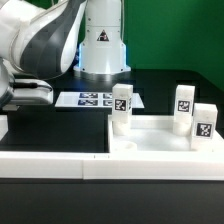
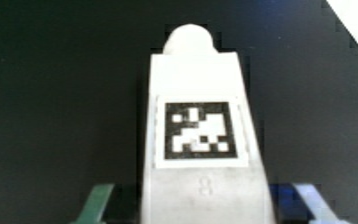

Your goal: Assemble square table

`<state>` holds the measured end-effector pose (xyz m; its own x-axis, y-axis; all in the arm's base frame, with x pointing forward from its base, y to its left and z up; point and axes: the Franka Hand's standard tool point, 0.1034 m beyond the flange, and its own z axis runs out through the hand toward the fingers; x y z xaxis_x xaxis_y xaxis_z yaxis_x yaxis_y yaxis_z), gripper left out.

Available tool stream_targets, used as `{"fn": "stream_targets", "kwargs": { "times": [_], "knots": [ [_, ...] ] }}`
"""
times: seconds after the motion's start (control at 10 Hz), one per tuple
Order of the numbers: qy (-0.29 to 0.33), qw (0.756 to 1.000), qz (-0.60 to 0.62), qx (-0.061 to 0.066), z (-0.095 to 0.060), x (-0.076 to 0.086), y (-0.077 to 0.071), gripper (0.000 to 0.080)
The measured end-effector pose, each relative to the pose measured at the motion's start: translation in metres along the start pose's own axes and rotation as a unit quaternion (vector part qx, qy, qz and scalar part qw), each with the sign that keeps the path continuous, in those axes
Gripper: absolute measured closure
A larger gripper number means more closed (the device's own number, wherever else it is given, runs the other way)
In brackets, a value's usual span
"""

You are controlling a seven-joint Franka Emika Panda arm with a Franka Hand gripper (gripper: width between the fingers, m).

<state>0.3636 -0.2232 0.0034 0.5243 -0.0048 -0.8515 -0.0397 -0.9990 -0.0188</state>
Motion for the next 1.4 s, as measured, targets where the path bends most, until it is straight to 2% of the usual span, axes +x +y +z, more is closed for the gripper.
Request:
{"fn": "stream_targets", "kwargs": {
  "times": [0.1, 0.2, 0.5, 0.6, 0.7, 0.8, 1.1, 1.2, 1.3, 1.4],
  "knots": [
    [0.0, 1.0, 0.0, 0.0, -0.002, 0.0, -0.001, 0.0509],
    [0.002, 1.0, -0.003, -0.001, -0.014, -0.002, -0.005, 0.0509],
    [0.03, 1.0, -0.004, 0.006, -0.068, -0.022, -0.024, 0.0509],
    [0.041, 0.999, 0.01, 0.01, -0.088, -0.035, -0.036, 0.0509],
    [0.076, 0.997, 0.008, 0.009, -0.105, -0.043, -0.039, 0.0509],
    [0.118, 0.993, 0.004, 0.003, -0.108, -0.039, -0.033, 0.0508],
    [0.218, 0.976, 0.004, -0.007, -0.113, -0.037, -0.033, 0.0508],
    [0.235, 0.971, 0.03, 0.013, -0.123, -0.04, -0.052, 0.0508],
    [0.296, 0.954, 0.039, 0.031, -0.154, -0.036, -0.08, 0.0508],
    [0.327, 0.942, 0.057, 0.045, -0.177, -0.036, -0.098, 0.0508]
  ]
}}
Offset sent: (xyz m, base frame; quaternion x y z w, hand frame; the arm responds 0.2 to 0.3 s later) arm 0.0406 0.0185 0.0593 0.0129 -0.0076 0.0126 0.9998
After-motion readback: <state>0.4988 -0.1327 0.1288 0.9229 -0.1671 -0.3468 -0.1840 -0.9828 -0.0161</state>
